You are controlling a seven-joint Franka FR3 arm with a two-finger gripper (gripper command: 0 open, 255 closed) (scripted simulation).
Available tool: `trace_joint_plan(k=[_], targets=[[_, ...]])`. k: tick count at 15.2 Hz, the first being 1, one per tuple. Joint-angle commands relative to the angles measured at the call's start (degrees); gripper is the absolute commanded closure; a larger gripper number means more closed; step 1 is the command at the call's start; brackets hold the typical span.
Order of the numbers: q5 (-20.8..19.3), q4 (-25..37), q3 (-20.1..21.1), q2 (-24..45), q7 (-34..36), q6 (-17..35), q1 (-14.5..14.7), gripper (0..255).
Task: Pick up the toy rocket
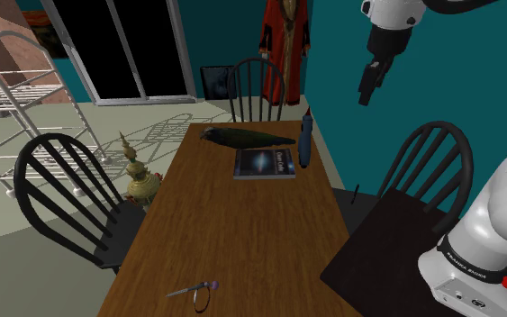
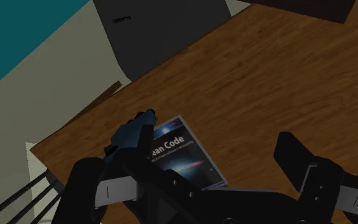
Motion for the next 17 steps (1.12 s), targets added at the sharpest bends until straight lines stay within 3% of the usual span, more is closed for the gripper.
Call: trace_joint_plan(k=[1,9,17], targets=[[0.00,0.00,0.00,0.00,0.00,0.00,0.00,0],[-1.27,-10.57,1.75,5.70,12.77,22.64,-4.68,0],[-6.70,-13.91,5.14,18.92,28.35,45.22,-12.18,0]])
